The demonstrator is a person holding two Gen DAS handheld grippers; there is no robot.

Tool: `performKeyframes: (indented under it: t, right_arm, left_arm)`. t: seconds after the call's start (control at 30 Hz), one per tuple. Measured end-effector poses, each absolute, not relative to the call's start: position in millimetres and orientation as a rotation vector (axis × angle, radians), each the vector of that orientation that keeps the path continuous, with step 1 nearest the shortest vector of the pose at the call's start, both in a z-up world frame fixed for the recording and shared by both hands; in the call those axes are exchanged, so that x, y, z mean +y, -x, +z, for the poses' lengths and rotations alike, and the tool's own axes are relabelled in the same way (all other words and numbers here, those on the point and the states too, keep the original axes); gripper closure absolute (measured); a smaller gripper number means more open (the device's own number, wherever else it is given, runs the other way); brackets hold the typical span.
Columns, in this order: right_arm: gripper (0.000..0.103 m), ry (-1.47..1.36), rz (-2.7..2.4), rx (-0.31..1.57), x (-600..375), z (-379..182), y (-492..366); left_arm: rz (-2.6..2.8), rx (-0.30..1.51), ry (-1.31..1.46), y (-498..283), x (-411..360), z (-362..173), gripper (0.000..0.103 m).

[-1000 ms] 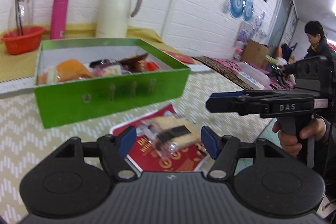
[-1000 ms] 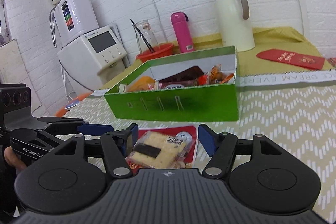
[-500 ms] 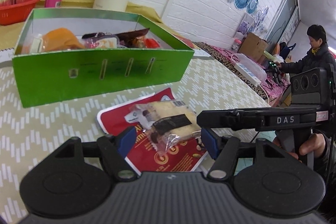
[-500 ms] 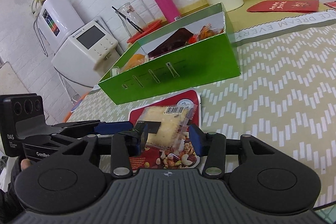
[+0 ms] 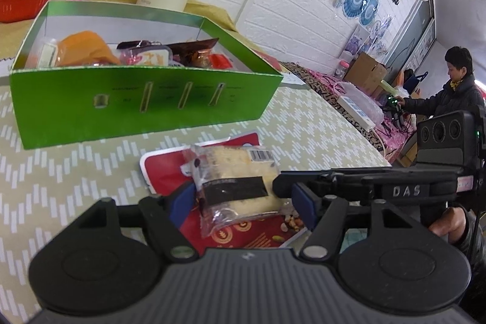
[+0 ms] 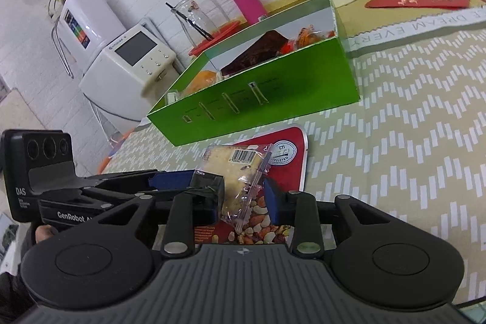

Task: Organize snacks
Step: 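Grasp the clear cake packet on the red nut bag with both tools, then carry the clear cake packet over the green box and open both tools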

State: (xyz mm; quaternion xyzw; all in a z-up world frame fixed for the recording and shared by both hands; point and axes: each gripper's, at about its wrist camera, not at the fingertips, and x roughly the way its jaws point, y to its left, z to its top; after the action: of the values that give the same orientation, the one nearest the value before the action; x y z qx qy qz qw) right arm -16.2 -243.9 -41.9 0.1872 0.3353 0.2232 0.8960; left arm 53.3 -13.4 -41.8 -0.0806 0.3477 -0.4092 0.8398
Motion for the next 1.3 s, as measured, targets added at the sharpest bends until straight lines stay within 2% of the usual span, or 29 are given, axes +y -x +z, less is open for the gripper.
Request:
performKeyframes:
  t: [0.03,0.07,0.1,0.17,0.27,0.43,1.0,1.3]
  right_arm:
    - [0.052,-0.369,0.465,0.689,-242,-41,17]
    - [0.053,-0.367,0.464,0.687,-242,-42,16]
    - [0.056,-0.382,0.469,0.687,-244,-43,15]
    - [0.066,-0.437,0.489,0.689,-249,-45,13]
    - [0.071,-0.455,0.507,0.681,-250,-44,14]
    - [0.072,-0.444,0.512,0.656,-246,-38,19]
    - [0.072,-0.372,0.523,0.569,-228,-10,27]
    - [0.072,-0.283,0.494,0.522,-213,14,0]
  left_arm:
    - [-0.873,0.736,0.191,-53,-12,-43,0.042]
    - [-0.88,0.74,0.214,-54,-10,-43,0.055]
    - [-0.872,0.74,0.227,-54,-8,-43,0.06]
    - [-0.865,0.737,0.232,-55,-6,-43,0.078]
    - [-0.864,0.738,0.246,-55,-3,-43,0.079]
    - [-0.857,0.706,0.234,-50,0,-35,0.079]
    - [-0.776,0.57,0.168,-19,3,-3,0.079]
    - [-0.708,0.497,0.139,-36,-1,18,0.08]
